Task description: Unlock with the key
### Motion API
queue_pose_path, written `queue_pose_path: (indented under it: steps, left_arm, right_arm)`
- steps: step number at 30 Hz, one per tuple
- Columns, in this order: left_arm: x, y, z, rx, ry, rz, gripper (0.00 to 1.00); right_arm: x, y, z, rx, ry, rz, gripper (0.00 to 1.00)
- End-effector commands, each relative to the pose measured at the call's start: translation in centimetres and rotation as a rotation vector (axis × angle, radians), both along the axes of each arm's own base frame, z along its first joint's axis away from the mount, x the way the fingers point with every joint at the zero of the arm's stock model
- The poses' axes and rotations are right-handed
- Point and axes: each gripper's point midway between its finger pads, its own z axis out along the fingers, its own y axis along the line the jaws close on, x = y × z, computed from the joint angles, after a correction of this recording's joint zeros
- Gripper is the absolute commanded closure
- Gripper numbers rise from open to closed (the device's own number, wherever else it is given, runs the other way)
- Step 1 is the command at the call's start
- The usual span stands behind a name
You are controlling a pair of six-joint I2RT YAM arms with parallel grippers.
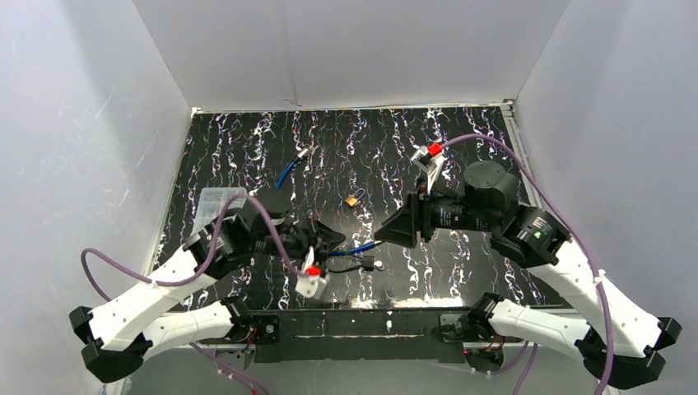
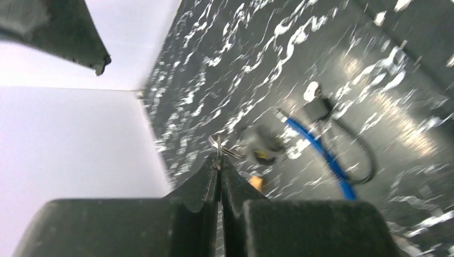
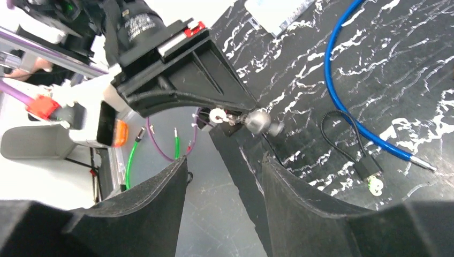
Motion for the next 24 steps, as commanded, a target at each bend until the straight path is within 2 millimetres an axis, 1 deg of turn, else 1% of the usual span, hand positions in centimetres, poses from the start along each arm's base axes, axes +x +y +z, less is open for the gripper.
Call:
queue_pose_path:
  steps: [1, 4, 5, 6, 8, 9, 11, 14, 17, 22, 24]
  left_arm:
    - [2.6, -0.2, 1.9, -0.023, -0.622, -0.129, 1.00]
    - [3.1, -1.3, 4.2, -0.107, -0.846, -0.162, 1.00]
    - [3.2, -1.8, 5.5, -0.146, -0.918, -0.166, 1.00]
    - [3.2, -2.2, 6.8, -0.190, -0.986, -0.169, 1.00]
    - [3.1, -2.9, 8.9, -0.242, -1.084, -0.186, 1.00]
    - [2.9, -3.1, 9.5, -0.258, -1.119, -0.198, 1.00]
    - [2.7, -3.5, 11.2, -0.295, -1.189, -0.210, 1.00]
    - [2.8, -4.0, 12.6, -0.306, -1.233, -0.216, 1.00]
    - [2.9, -4.4, 13.5, -0.319, -1.267, -0.222, 1.00]
    - [3.1, -5.3, 14.0, -0.318, -1.312, -0.244, 1.00]
    - [3.0, -5.5, 13.8, -0.316, -1.319, -0.257, 1.00]
  right_arm:
    - [0.8, 1.7, 2.0, 0.175, -0.004, 0.011, 0.41]
    - [1.5, 2.0, 2.1, 0.250, 0.026, 0.028, 0.42]
    - [1.8, 2.0, 2.4, 0.280, 0.031, 0.034, 0.42]
    - [2.1, 2.0, 2.3, 0.301, 0.046, 0.040, 0.42]
    - [2.6, 2.0, 2.8, 0.363, 0.059, 0.065, 0.42]
    - [2.7, 2.0, 3.1, 0.388, 0.067, 0.082, 0.42]
    - [2.4, 2.2, 3.5, 0.433, 0.077, 0.134, 0.42]
    - [1.7, 2.4, 3.5, 0.456, 0.081, 0.197, 0.43]
    - [1.2, 2.2, 3.9, 0.483, 0.060, 0.226, 0.45]
    - [0.6, 2.2, 4.1, 0.485, 0.063, 0.268, 0.52]
    - [0.6, 2.2, 4.1, 0.489, 0.061, 0.269, 0.54]
